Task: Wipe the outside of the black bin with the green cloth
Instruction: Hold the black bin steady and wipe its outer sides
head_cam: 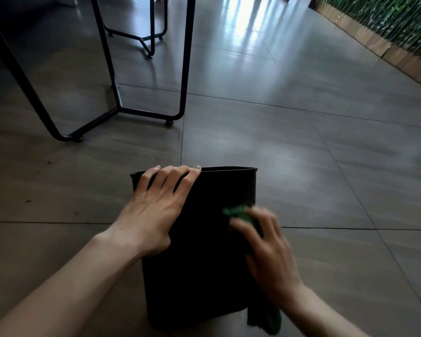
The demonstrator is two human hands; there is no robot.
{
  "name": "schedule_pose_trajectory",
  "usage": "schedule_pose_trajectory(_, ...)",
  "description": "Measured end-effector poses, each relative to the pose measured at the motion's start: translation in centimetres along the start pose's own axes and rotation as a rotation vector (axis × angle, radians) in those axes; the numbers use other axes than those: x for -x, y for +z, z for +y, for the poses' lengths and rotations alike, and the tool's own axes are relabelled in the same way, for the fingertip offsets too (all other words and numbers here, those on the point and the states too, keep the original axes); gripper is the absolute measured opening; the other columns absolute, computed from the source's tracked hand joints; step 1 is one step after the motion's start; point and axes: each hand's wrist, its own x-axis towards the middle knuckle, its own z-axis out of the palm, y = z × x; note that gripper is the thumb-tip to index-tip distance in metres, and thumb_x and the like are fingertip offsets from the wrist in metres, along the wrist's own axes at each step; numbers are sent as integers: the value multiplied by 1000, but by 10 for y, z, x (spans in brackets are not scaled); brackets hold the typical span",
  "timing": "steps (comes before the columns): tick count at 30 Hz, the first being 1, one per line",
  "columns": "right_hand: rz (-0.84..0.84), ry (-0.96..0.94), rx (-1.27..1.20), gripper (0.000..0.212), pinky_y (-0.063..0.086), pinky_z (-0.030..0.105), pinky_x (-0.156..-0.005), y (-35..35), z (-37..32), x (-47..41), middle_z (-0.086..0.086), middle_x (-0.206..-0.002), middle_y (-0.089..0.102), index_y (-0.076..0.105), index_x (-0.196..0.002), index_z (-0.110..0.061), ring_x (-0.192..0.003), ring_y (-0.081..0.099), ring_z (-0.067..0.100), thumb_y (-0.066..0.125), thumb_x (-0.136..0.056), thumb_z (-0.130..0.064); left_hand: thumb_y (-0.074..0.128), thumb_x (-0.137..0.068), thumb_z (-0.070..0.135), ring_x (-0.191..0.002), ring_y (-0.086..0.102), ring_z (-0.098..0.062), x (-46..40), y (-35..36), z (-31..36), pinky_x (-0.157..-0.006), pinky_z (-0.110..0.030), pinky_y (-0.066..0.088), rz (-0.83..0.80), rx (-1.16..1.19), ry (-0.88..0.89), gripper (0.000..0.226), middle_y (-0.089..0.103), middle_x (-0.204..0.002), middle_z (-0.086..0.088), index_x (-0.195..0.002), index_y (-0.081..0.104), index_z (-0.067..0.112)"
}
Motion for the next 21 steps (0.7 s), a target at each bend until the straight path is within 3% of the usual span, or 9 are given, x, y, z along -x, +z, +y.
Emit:
schedule_pose_trajectory(3, 164, 117, -89, 70, 53, 43, -96, -11, -10, -63, 18, -139, 53, 65, -134, -14, -130, 49, 40, 72, -69, 11, 63, -61, 35, -149, 14, -22, 1, -1, 3, -123, -42, 6, -18, -34, 9, 121, 13, -156, 3, -156, -11, 22)
schedule_pose_trajectory(6, 188, 95, -4, 60, 54, 51, -101, -1, -20, -68, 22, -137, 58, 69, -131, -12, -130, 52, 44, 71, -75, 8, 65, -60, 32, -150, 12, -22, 1, -1, 3, -123, -41, 4, -17, -35, 5, 122, 12, -157, 3, -156, -11, 22)
schedule_pose_trajectory(10, 51, -348, 167, 31, 59, 49, -92, 33, -21, 16, 21, -131, 69, 71, -125, -18, -125, 64, 44, 52, -101, -12, 64, -59, 29, -149, 12, -23, -1, 1, 1, -123, -41, 2, -9, -21, -10, 123, 11, -157, 2, -156, -11, 21)
schedule_pose_trajectory(13, -97, -601, 271, 35, 62, 38, -86, 44, -25, 55, 8, -132, 67, 63, -123, -32, -121, 70, 30, 34, -110, -14, 56, -58, 32, -149, 13, -24, -2, 2, 2, -123, -43, 4, -6, -7, 8, 119, 14, -157, 1, -157, -8, 20)
schedule_pose_trajectory(15, -99, -648, 274, 36, 60, 38, -90, 41, -29, 45, 3, -127, 73, 68, -120, -35, -122, 69, 29, 40, -109, -15, 57, -58, 29, -149, 14, -24, -2, 2, 4, -124, -43, 3, 6, -23, 21, 118, 15, -157, 1, -157, -7, 20)
schedule_pose_trajectory(17, -16, -556, 218, 31, 57, 43, -98, 35, -33, 15, 9, -130, 72, 71, -122, -29, -128, 65, 34, 50, -104, -18, 61, -58, 24, -150, 12, -24, -3, 3, 4, -124, -42, 2, 3, -47, 20, 121, 13, -158, 1, -157, -8, 20)
schedule_pose_trajectory(21, 212, -61, 83, 36, 48, 51, -108, 20, -39, -54, 19, -138, 62, 67, -131, -18, -137, 52, 41, 54, -98, -13, 62, -62, 24, -151, 9, -24, -4, 3, 5, -123, -43, 3, -7, -72, 15, 121, 9, -159, 1, -156, -14, 21)
